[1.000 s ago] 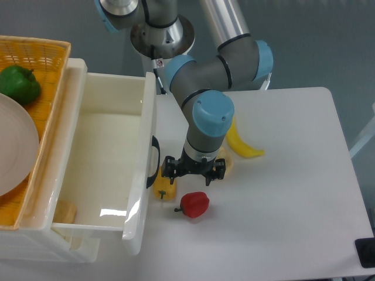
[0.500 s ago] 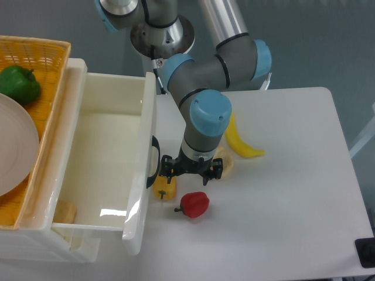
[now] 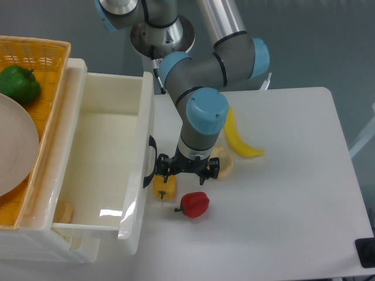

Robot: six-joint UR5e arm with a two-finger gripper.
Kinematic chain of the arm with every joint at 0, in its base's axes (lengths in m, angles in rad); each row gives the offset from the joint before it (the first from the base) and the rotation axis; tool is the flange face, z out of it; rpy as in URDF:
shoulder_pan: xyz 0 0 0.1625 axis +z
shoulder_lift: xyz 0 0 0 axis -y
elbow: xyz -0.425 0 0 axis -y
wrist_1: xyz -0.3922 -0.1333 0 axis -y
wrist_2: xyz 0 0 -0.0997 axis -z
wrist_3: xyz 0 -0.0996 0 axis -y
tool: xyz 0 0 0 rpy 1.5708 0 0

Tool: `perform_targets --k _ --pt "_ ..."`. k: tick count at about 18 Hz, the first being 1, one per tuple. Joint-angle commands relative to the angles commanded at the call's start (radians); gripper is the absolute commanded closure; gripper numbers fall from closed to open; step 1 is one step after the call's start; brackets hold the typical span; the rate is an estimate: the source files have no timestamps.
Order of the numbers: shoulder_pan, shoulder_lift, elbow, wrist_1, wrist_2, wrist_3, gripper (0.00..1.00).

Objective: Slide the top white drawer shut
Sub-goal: 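Lower the gripper beside the drawer front near the yellow pepper, then push the drawer front with the gripper into the cabinet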

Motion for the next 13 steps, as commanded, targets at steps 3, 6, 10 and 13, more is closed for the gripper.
perform_targets --k 3,6,10,13 --pt "-0.003 0.005 0.0 0.0 -0.011 -0.005 0.0" --pt "-0.015 0.006 0.002 0.0 -0.015 -0.005 0.0" --pt "-0.028 0.012 0.002 0.0 -0.021 -0.023 0.0" --pt "-0.035 0.012 0.002 0.0 -0.021 -0.028 0.0"
